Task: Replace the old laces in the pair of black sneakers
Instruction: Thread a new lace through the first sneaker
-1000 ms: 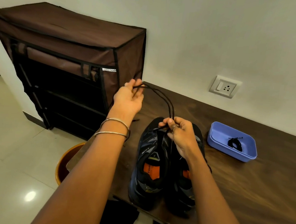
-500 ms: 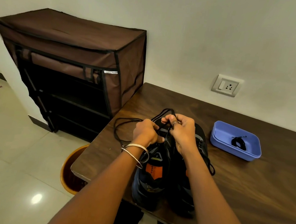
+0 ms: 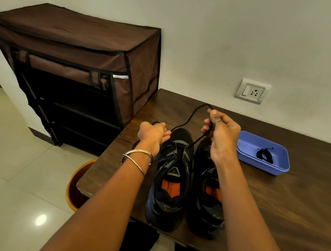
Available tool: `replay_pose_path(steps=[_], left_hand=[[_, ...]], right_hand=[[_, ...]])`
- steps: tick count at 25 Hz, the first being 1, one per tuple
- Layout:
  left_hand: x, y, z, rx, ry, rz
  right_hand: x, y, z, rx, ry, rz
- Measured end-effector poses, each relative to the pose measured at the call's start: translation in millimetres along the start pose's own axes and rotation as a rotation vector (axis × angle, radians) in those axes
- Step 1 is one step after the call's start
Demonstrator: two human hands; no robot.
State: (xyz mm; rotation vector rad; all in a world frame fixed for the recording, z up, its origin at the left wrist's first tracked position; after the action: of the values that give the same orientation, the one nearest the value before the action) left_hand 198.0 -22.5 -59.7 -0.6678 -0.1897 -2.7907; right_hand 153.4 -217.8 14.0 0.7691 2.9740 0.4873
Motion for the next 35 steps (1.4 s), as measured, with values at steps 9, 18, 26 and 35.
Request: replay_pose_path(steps=[9, 18, 26, 35], left_hand=[[53, 29, 62, -0.651, 0.871, -0.368], [70, 24, 89, -0.672, 1.099, -0.18], [58, 8, 87, -0.811, 0.973, -0.289], [49, 9, 82, -0.937, 0.941, -0.237]], right_hand=[[6, 3, -17, 0.145, -0.096, -0.078], [12, 16, -25, 0.99, -0.385, -0.259], [10, -29, -36, 0.717, -0.351, 0.249], [7, -13, -22, 1.257, -0.228, 0.023]])
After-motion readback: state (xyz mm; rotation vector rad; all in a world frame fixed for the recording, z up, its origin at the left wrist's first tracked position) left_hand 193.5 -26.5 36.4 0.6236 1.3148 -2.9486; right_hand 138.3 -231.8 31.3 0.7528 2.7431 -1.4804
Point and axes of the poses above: each hand's wrist, its own x-axis away from the middle knuckle, its own y-axis out of the palm, z = x × y, the point moved 7 cm from there along -x, towards the middle knuckle, and after that the axes turned 5 degrees about -x, right-handed, at the moved point
